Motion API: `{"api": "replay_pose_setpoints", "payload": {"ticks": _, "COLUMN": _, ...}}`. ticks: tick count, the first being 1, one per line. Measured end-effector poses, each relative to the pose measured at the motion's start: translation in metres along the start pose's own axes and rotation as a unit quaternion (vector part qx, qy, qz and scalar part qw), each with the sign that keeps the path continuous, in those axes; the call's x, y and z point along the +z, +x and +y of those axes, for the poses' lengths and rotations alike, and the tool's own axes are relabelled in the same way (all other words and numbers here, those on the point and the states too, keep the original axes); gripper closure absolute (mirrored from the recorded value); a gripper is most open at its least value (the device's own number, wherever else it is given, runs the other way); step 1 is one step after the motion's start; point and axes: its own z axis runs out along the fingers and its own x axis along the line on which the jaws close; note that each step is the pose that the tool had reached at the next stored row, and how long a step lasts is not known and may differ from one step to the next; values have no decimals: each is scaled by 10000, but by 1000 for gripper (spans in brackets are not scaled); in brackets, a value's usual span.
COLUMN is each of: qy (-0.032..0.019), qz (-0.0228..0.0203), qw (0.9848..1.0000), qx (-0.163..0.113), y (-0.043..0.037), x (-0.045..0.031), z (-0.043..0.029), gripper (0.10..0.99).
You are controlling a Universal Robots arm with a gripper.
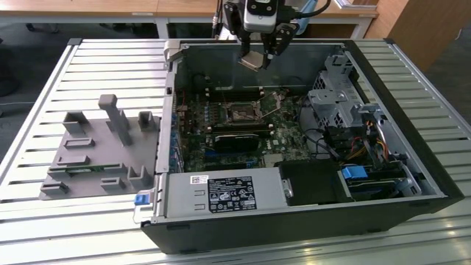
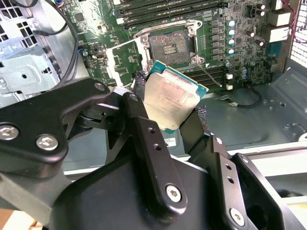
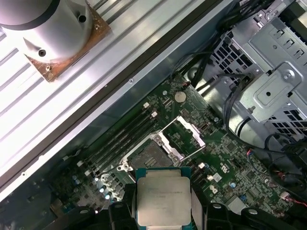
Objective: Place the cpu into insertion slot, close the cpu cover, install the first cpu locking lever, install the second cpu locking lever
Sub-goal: 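Place the cpu into insertion slot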
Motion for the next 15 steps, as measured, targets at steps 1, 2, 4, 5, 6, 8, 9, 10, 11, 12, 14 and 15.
{"api": "replay_pose_setpoints", "payload": {"ticks": 1, "qy": 0, "qz": -1, "qw": 10000, "qx": 11, "y": 0, "x": 1, "z": 0, "gripper": 545}}
{"api": "replay_pose_setpoints", "payload": {"ticks": 2, "qy": 0, "qz": -2, "qw": 10000, "qx": 22, "y": 0, "x": 1, "z": 0, "gripper": 545}}
{"api": "replay_pose_setpoints", "payload": {"ticks": 4, "qy": 0, "qz": -4, "qw": 10000, "qx": 43, "y": 0, "x": 1, "z": 0, "gripper": 545}}
{"api": "replay_pose_setpoints", "payload": {"ticks": 5, "qy": -1, "qz": -5, "qw": 10000, "qx": 52, "y": 0, "x": 2, "z": 0, "gripper": 545}}
{"api": "replay_pose_setpoints", "payload": {"ticks": 6, "qy": -1, "qz": -6, "qw": 10000, "qx": 64, "y": 0, "x": 3, "z": 0, "gripper": 545}}
{"api": "replay_pose_setpoints", "payload": {"ticks": 8, "qy": -3, "qz": -9, "qw": 9999, "qx": 100, "y": 0, "x": 6, "z": 0, "gripper": 545}}
{"api": "replay_pose_setpoints", "payload": {"ticks": 9, "qy": -4, "qz": -12, "qw": 9999, "qx": 132, "y": 0, "x": 9, "z": -1, "gripper": 545}}
{"api": "replay_pose_setpoints", "payload": {"ticks": 10, "qy": -4, "qz": -15, "qw": 9999, "qx": 172, "y": 0, "x": 11, "z": -1, "gripper": 545}}
{"api": "replay_pose_setpoints", "payload": {"ticks": 11, "qy": -4, "qz": -20, "qw": 9998, "qx": 219, "y": 0, "x": 14, "z": -2, "gripper": 545}}
{"api": "replay_pose_setpoints", "payload": {"ticks": 12, "qy": -5, "qz": -24, "qw": 9996, "qx": 266, "y": 1, "x": 18, "z": -3, "gripper": 545}}
{"api": "replay_pose_setpoints", "payload": {"ticks": 14, "qy": -7, "qz": -33, "qw": 9993, "qx": 364, "y": 1, "x": 25, "z": -4, "gripper": 545}}
{"api": "replay_pose_setpoints", "payload": {"ticks": 15, "qy": -7, "qz": -37, "qw": 9992, "qx": 410, "y": 1, "x": 28, "z": -4, "gripper": 545}}
